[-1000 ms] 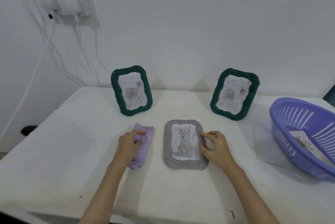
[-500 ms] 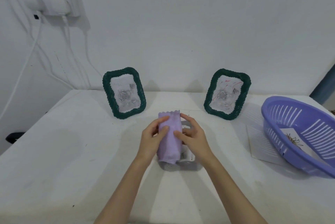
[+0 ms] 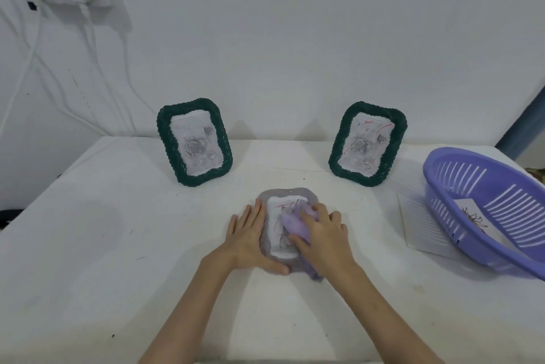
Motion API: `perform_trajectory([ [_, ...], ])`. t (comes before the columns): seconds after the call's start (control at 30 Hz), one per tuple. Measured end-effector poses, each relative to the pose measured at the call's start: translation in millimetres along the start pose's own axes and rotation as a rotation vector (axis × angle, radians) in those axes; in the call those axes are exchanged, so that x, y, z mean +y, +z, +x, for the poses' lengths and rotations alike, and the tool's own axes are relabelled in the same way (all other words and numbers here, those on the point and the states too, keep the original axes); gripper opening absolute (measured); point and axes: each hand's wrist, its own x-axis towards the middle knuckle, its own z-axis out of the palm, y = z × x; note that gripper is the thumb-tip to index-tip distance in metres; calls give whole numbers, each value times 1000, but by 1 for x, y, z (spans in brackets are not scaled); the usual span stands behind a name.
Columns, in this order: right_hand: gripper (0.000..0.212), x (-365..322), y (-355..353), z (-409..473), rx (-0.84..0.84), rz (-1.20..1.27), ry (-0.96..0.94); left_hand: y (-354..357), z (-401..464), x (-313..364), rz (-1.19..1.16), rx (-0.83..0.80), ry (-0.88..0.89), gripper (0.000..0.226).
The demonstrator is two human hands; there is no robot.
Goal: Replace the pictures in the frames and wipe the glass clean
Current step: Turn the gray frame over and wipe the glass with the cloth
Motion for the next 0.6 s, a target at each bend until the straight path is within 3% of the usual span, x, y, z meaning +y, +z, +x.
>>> perform_trajectory([
  [0.1,46,6,15,7,126,5,-73,2,-1,1,-26,48,20,140],
  [0.2,31,4,22,36,132,-39,-89,1,-2,0,-38,68,40,140],
  [0.33,44,-2,38,47,43,-54,-212,2,-2,-3,3,97,44,141],
  [0.43,37,13,37,19,63,-88,-267,3,-2,-3,33,83,12,141],
  [0.6,37,5,31,47,72,0,-69,-1,-2,-2,47,78,-2,141],
])
